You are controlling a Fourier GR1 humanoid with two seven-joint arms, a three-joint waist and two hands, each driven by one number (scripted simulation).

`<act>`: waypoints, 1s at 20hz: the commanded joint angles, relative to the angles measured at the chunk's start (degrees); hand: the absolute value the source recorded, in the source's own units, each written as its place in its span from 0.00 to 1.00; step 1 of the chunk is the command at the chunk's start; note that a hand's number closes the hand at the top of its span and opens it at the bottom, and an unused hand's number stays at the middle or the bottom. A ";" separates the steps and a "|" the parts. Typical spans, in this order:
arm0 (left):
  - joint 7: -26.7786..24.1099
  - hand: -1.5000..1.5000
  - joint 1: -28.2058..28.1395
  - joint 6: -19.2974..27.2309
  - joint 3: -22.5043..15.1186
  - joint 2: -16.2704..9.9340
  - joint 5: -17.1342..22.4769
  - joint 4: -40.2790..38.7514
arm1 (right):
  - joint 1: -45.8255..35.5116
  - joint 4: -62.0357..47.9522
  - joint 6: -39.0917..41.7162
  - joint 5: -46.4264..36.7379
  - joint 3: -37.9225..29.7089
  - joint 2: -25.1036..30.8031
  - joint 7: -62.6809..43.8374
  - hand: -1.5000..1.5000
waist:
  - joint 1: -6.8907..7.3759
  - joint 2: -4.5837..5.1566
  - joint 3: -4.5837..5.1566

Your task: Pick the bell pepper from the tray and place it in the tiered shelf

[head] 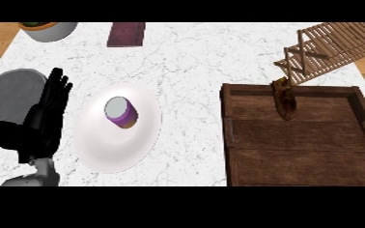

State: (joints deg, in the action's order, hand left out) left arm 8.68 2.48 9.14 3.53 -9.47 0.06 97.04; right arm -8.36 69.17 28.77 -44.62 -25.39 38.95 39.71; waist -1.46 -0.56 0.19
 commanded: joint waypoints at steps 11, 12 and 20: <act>-0.83 0.50 1.41 -2.37 1.17 -0.25 1.26 -1.39 | -11.20 7.47 16.60 24.62 -19.25 9.76 -27.63 1.00 | 1.33 0.51 -0.15; -1.92 0.50 -0.25 -0.16 -1.73 2.72 -1.32 -0.80 | -12.15 6.29 15.94 24.31 -17.51 9.90 -28.03 1.00 | 1.51 0.54 -0.16; -0.20 0.50 4.14 -1.66 0.36 1.13 -0.30 -2.60 | -23.16 -11.01 4.75 20.26 -10.88 12.06 -25.59 1.00 | 2.24 0.78 -0.19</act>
State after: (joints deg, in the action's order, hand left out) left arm 10.04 5.09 7.60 4.11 -9.23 -0.02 96.85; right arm -26.94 64.82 37.87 -22.37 -39.49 50.05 13.61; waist 0.47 0.08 0.02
